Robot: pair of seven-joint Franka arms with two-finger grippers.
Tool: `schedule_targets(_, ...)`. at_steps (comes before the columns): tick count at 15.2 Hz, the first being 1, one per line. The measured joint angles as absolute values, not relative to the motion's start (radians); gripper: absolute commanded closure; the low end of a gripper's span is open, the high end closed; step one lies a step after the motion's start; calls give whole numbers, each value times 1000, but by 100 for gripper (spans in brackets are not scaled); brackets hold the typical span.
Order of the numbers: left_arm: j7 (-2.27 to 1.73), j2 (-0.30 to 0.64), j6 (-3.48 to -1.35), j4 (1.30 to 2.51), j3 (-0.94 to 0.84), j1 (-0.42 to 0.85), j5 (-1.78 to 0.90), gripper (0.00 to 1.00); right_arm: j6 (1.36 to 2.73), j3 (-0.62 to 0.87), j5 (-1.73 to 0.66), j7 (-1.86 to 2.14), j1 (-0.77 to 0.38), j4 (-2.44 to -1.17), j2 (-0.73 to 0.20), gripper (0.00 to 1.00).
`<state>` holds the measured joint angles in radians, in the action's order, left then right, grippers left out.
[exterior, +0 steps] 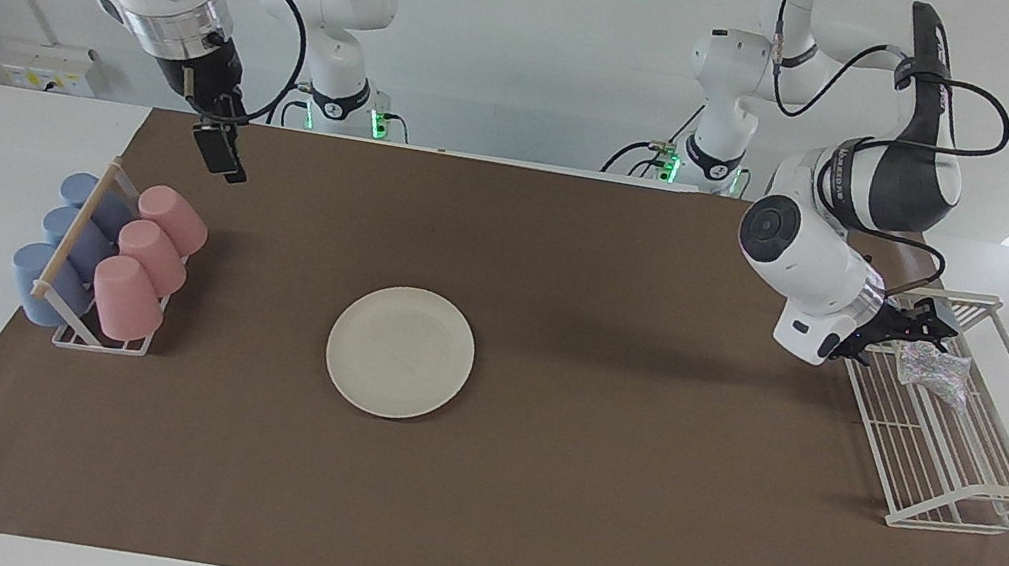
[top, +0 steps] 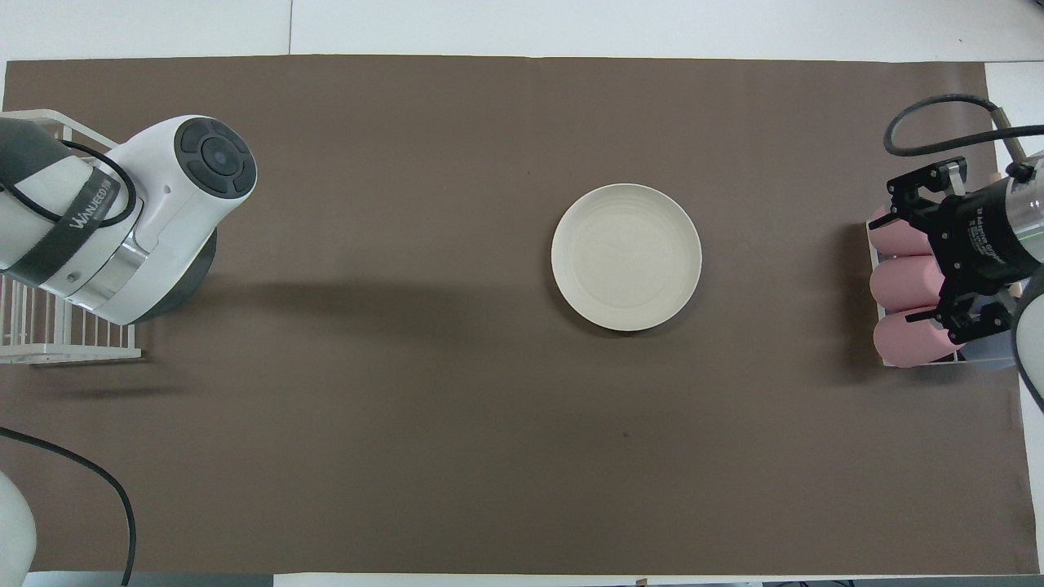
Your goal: Wipe plate with sponge
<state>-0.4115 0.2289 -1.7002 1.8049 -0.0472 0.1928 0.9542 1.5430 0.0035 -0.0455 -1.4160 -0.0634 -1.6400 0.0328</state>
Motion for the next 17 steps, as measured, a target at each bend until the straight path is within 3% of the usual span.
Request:
schedule_targets(6, -449, 229, -1727, 1852, -47, 166, 958, 1, 1543, 13, -47, -1656, -167, -1651, 45, 0)
schedule_targets(10, -450, 228, -1734, 1852, -46, 152, 960, 2, 1543, 17, -63, -1668, -179, -1699, 68, 0)
schedule_targets(12, -450, 228, -1748, 1852, -46, 136, 961, 7, 1543, 12, -128, -1680, -176, -1705, 74, 0)
schedule_targets(14, -450, 228, -1756, 1852, -46, 123, 961, 20, 1548, 9, -148, -1687, -176, -1705, 76, 0)
schedule_targets(15, -450, 228, -1758, 1852, -46, 120, 961, 34, 1551, 8, -149, -1688, -175, -1705, 77, 0)
schedule_targets(17, -450, 228, -1761, 1853, -47, 120, 961, 81, 1553, 5, -149, -1697, -167, -1705, 77, 0)
